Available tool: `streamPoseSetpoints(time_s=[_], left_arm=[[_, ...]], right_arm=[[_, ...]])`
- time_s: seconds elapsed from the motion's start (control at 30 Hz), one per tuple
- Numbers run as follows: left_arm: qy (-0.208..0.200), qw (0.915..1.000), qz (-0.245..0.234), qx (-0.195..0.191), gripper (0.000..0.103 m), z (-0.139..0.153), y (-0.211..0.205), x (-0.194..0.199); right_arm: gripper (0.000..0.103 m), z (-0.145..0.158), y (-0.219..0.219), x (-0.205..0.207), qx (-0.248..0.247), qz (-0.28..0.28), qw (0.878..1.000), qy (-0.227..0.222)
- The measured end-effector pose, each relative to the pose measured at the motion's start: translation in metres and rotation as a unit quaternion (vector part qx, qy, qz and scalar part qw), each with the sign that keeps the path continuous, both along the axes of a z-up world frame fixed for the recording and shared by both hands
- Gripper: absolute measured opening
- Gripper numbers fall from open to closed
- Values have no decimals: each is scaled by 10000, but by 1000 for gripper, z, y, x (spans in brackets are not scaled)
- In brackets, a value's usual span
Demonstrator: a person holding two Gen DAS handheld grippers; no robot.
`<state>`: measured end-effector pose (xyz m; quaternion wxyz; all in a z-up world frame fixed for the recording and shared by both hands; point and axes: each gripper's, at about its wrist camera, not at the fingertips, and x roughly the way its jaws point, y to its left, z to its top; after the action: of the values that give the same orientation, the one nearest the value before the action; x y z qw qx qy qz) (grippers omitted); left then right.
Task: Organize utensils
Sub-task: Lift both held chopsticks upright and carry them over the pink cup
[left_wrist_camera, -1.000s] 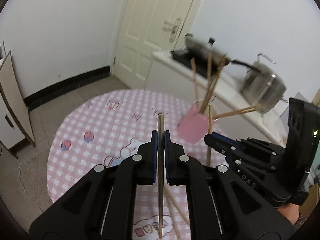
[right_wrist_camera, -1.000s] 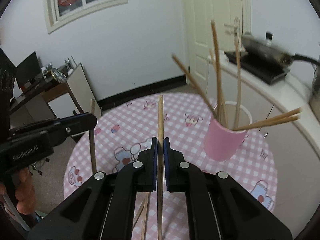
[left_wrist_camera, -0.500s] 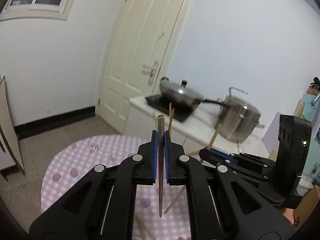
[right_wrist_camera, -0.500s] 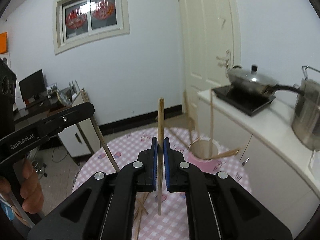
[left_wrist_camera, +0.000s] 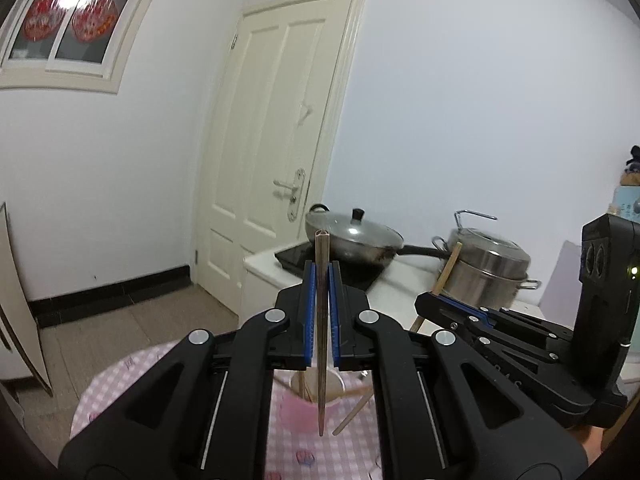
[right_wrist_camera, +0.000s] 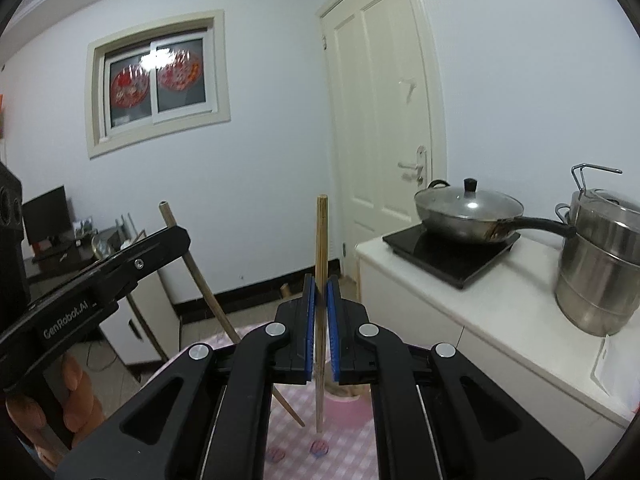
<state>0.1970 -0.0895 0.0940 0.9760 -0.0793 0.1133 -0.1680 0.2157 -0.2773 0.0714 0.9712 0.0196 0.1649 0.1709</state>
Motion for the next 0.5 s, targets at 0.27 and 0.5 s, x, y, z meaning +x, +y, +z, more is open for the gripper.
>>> streamPoseSetpoints(time_s=[0.27,0.5], left_arm=[[-141,9996,214,-72,7,-4,-17,35],[26,9997,250,39,7,-29,-29,59]], right_arm=[[5,-5,-24,34,330,-132,9992,-203],[5,-24,-32,58,198,-221,9995,-83]])
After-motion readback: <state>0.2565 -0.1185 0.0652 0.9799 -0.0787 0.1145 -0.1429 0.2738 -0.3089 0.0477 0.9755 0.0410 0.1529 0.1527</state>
